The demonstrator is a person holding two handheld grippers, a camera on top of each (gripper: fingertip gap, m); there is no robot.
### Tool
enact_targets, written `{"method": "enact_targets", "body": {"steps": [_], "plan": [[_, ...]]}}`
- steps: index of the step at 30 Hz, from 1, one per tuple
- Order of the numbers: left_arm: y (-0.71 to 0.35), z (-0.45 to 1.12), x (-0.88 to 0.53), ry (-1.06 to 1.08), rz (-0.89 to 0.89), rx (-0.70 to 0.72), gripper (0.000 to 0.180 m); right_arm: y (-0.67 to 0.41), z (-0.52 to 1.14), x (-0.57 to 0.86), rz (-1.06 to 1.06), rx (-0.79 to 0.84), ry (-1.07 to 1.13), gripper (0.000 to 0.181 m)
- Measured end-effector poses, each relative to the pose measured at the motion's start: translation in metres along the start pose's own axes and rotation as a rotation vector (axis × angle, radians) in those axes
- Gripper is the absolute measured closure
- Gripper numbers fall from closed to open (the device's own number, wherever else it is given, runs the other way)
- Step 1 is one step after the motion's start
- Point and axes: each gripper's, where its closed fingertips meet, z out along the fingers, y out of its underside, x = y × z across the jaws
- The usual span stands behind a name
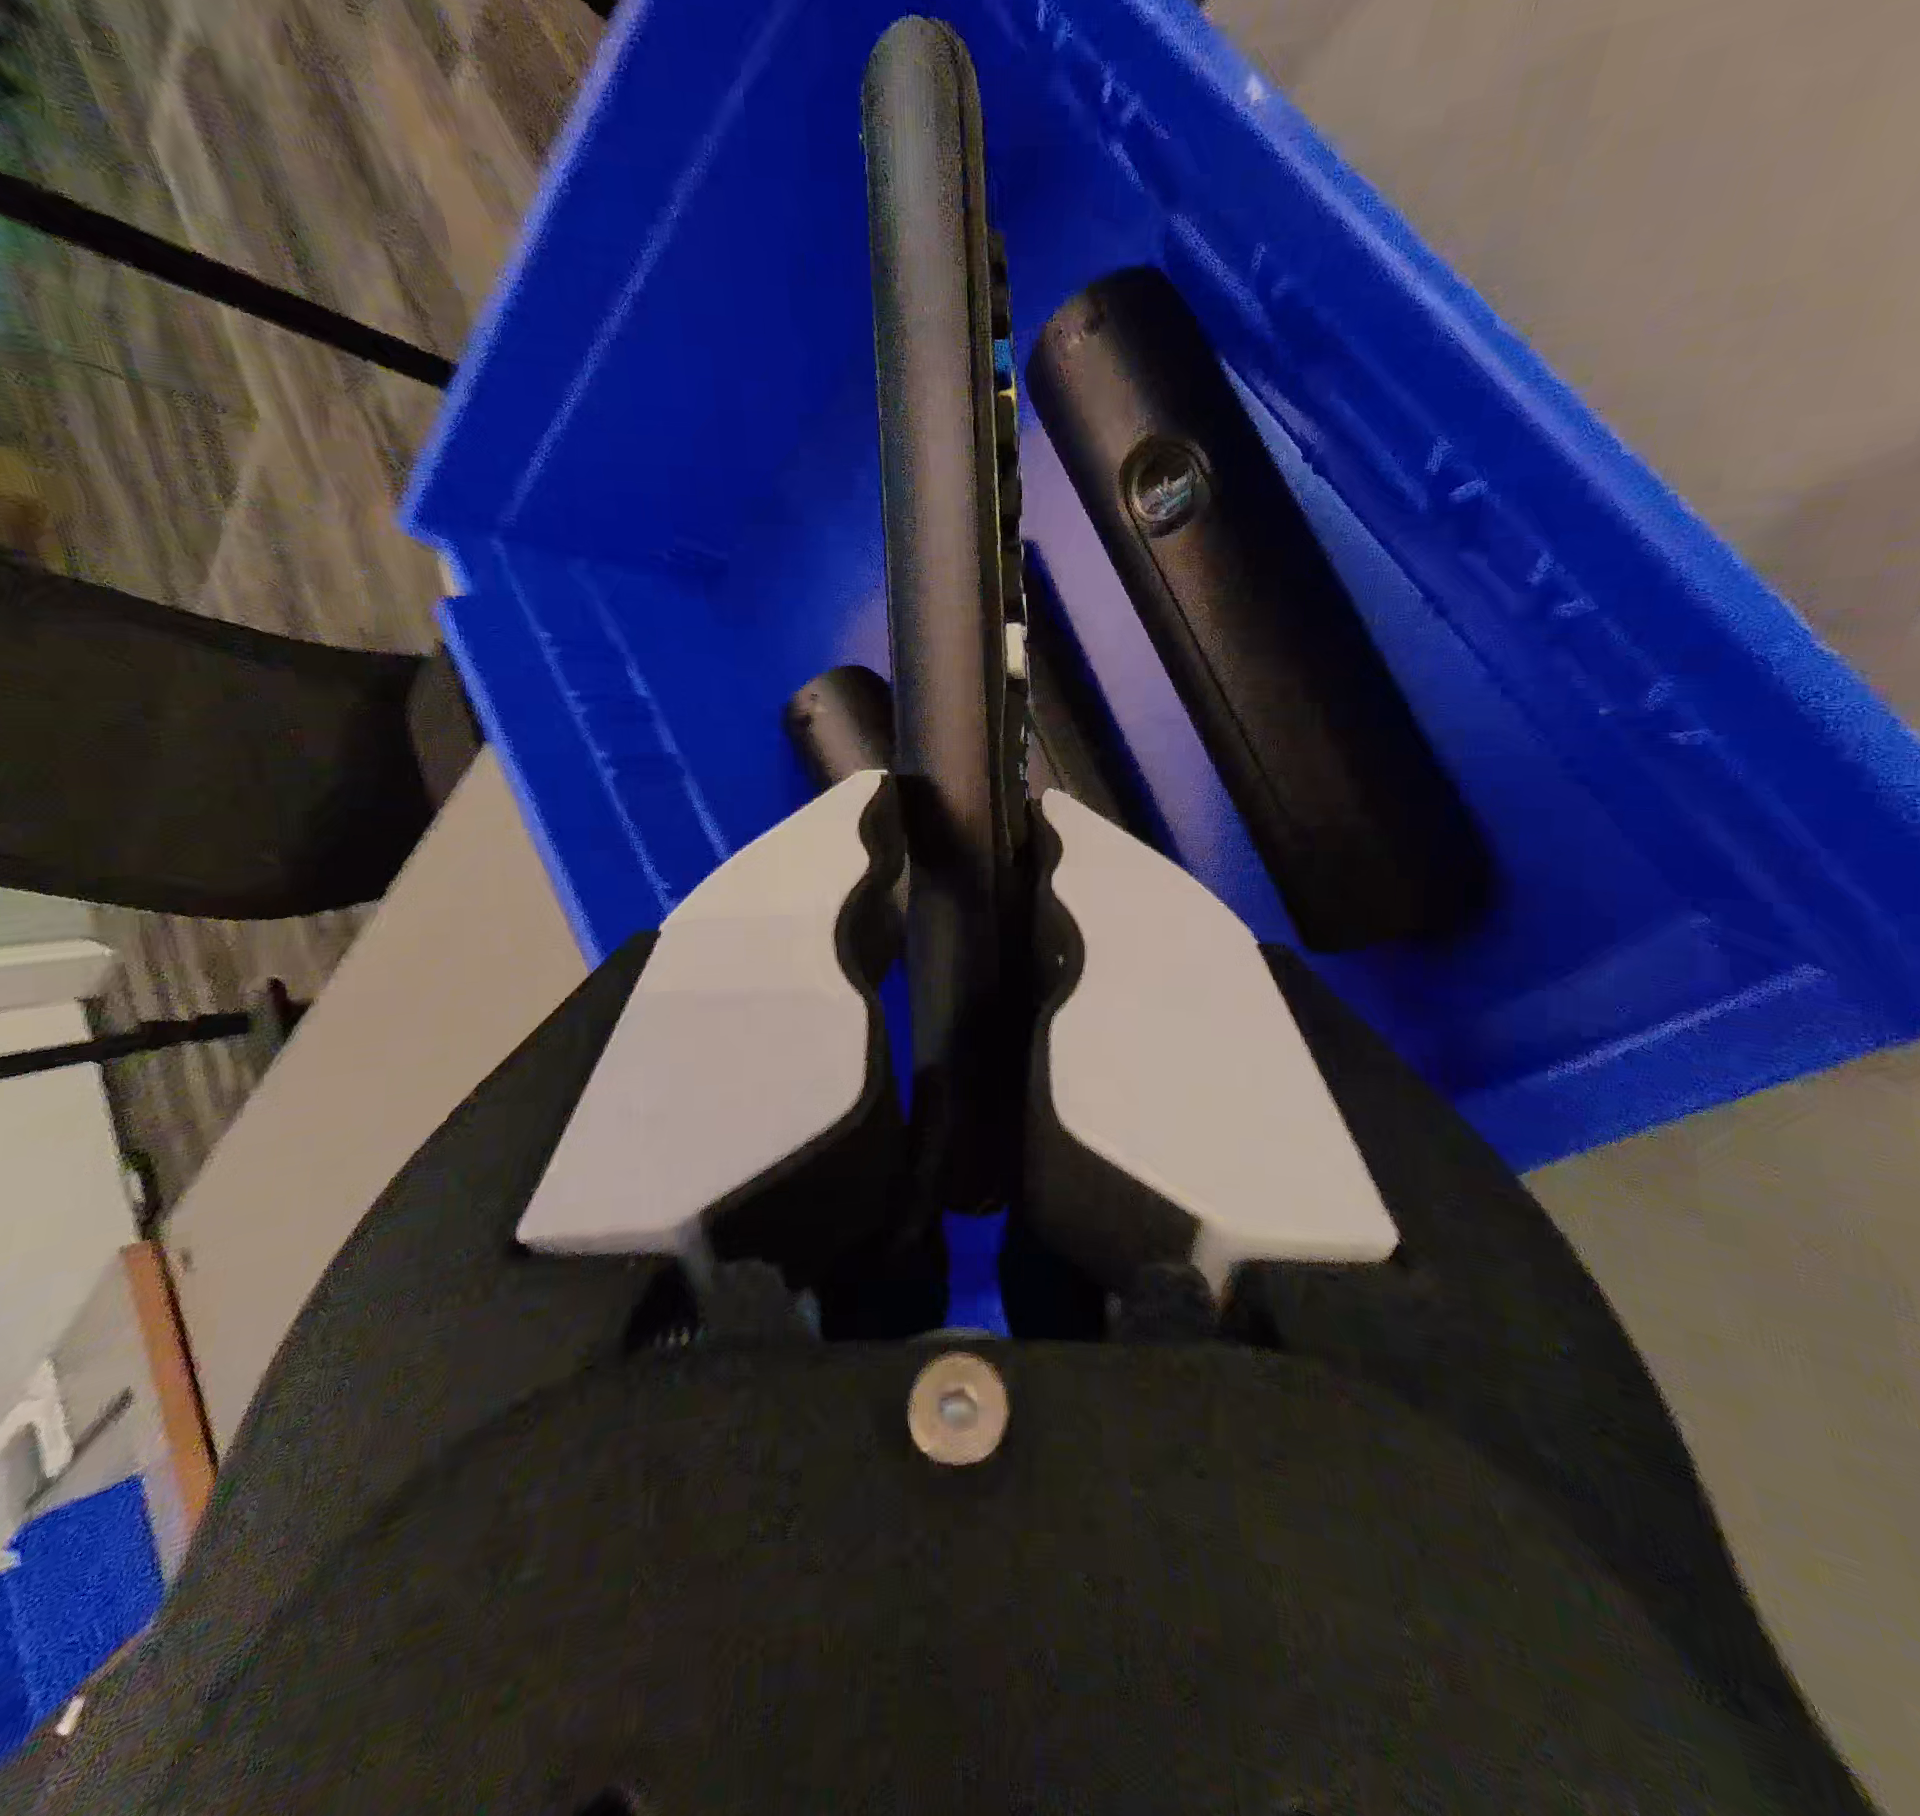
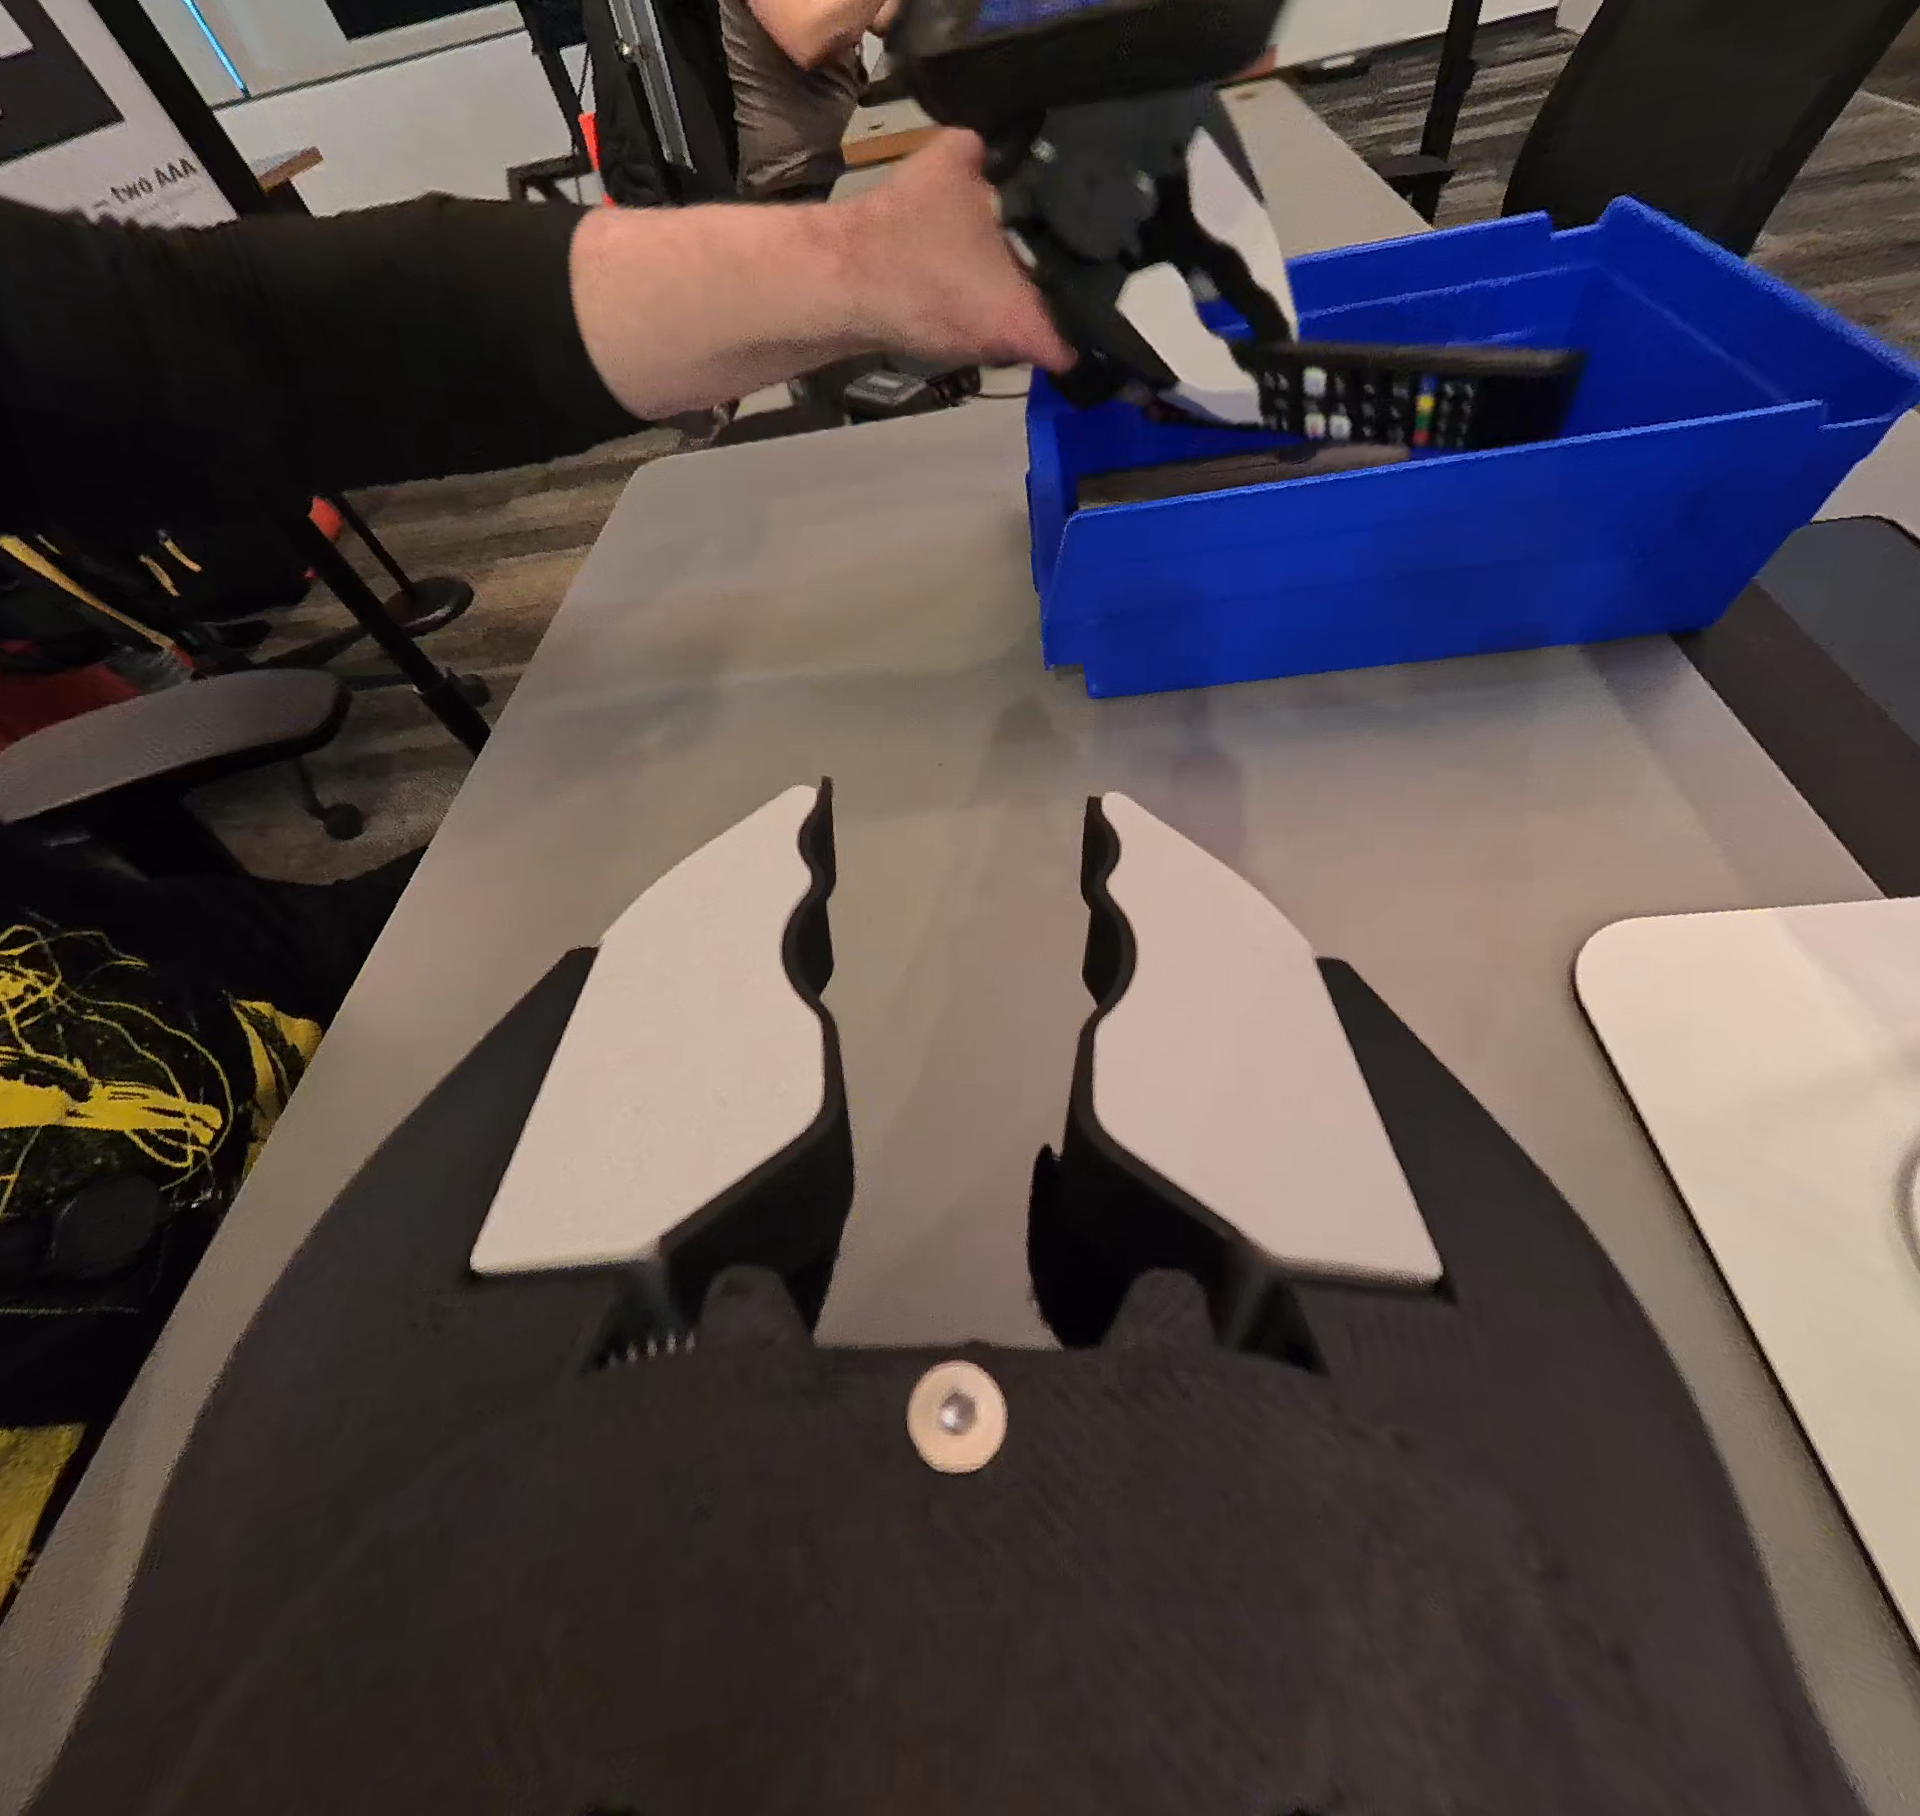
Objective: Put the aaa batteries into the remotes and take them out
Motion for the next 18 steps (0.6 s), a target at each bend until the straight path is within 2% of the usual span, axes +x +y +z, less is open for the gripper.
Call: {"method": "enact_targets", "body": {"steps": [2,5,11,15,18], "plan": [[-0.01,-0.029,-0.011,-0.096,0.078,0.081,0.157,-0.003,-0.004,0.002,0.007,0.016,0.01,0.133],[-0.028,-0.076,-0.008,-0.247,0.311,0.208,0.158,-0.007,-0.012,0.006,0.006,0.009,0.04,0.125],[-0.07,-0.134,0.066,-0.407,0.718,0.391,0.158,-0.019,-0.029,0.004,0.065,-0.014,0.068,0.095],[-0.103,-0.152,0.134,-0.428,0.945,0.506,0.158,-0.005,-0.019,-0.006,0.072,-0.176,0.036,0.086],[-0.126,-0.16,0.181,-0.432,1.075,0.586,0.158,0.024,-0.009,-0.018,0.078,-0.363,-0.027,0.09]]}}
